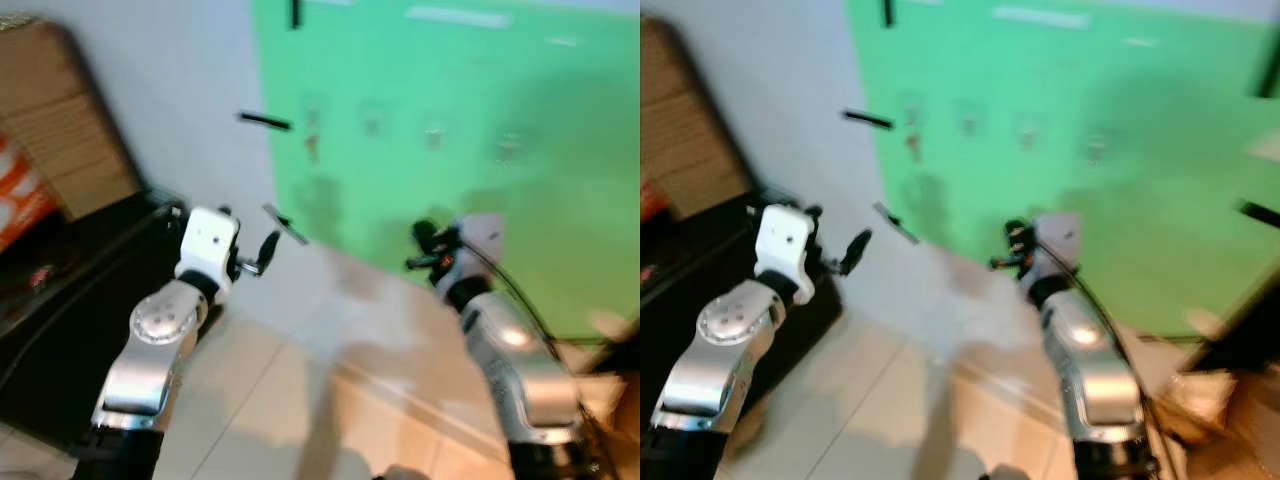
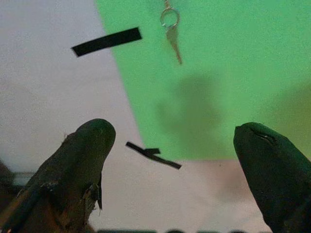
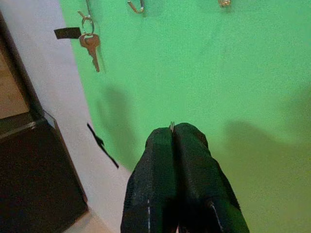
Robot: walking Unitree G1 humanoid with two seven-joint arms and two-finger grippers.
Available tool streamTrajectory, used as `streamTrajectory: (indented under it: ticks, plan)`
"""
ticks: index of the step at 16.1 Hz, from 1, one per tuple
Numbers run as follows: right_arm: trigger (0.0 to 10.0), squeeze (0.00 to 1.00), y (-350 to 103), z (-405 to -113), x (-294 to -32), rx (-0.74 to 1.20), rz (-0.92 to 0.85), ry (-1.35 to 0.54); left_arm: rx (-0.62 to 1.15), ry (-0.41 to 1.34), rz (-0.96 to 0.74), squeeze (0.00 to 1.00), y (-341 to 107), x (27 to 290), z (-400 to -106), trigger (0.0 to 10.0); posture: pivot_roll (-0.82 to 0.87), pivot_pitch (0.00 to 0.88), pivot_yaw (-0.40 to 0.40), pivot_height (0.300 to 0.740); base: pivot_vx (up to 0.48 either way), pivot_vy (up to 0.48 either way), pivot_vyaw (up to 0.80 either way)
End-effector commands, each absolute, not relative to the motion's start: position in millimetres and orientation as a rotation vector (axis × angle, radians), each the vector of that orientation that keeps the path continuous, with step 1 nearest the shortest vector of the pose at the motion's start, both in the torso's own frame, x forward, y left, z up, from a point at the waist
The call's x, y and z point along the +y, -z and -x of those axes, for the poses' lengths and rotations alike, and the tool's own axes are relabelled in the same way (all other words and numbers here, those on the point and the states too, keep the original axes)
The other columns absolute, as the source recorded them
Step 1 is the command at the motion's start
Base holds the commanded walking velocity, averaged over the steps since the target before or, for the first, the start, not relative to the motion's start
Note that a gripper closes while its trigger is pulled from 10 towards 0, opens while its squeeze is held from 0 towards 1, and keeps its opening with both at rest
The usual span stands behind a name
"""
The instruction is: Hang keys on a hook
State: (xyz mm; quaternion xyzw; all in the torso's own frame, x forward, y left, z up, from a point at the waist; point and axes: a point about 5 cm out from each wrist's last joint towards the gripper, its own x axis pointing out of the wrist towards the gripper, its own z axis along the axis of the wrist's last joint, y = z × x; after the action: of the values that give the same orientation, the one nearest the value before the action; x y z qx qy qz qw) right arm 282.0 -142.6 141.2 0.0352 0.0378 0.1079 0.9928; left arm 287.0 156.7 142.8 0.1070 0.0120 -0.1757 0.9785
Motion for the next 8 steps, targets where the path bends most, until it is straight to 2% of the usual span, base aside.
streamTrajectory:
  ticks: [1,8]
  plan:
    - [10.0,0.0,-146.7,-283.4,-136.7,0.054,-0.093,-0.223,0.032,0.351,-0.224,0.0,-143.6,161.0,-287.0,10.0,-0.06,0.0,0.073,0.74,0.39,0.0,0.8]
    - [10.0,0.0,-149.8,-279.4,-138.6,0.041,-0.104,-0.214,0.057,0.439,-0.257,0.0,-140.6,158.3,-283.0,10.0,-0.06,0.0,0.078,0.74,0.388,0.0,0.0]
